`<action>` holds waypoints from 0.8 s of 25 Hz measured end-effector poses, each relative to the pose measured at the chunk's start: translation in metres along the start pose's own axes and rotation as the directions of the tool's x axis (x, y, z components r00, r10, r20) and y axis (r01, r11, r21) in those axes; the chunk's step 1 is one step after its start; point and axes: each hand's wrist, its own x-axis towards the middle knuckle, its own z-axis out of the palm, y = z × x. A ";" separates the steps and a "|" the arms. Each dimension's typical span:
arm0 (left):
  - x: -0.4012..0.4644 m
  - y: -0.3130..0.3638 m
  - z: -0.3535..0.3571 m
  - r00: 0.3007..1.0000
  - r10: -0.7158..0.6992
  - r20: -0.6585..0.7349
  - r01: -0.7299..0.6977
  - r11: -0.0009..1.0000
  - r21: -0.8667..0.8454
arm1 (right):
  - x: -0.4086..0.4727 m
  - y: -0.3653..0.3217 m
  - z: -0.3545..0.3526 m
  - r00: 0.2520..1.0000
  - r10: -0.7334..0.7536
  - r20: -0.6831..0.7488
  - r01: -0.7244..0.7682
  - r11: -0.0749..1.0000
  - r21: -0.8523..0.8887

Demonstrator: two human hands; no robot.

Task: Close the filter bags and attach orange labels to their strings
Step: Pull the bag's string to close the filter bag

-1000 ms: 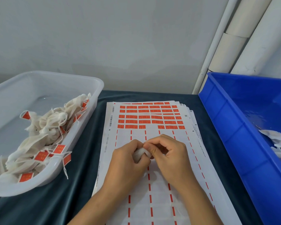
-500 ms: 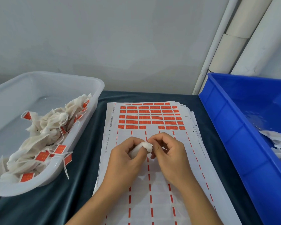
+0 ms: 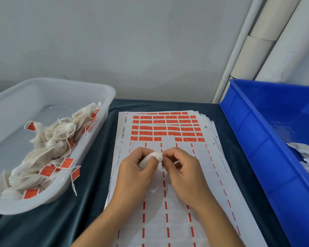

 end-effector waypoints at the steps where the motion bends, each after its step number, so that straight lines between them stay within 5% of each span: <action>1: 0.001 -0.001 0.000 1.000 -0.008 0.003 0.008 1.000 -0.006 | 0.000 -0.001 0.000 1.000 -0.017 -0.015 0.017 1.000 0.002; 8: -0.001 0.004 0.001 0.996 -0.035 0.085 0.033 0.999 0.021 | 0.000 -0.006 -0.002 0.996 -0.065 -0.056 0.067 0.997 0.038; 20: 0.006 0.003 -0.008 0.964 -0.057 0.260 0.052 0.998 0.027 | 0.002 -0.007 -0.004 0.993 0.110 -0.039 -0.101 0.976 0.192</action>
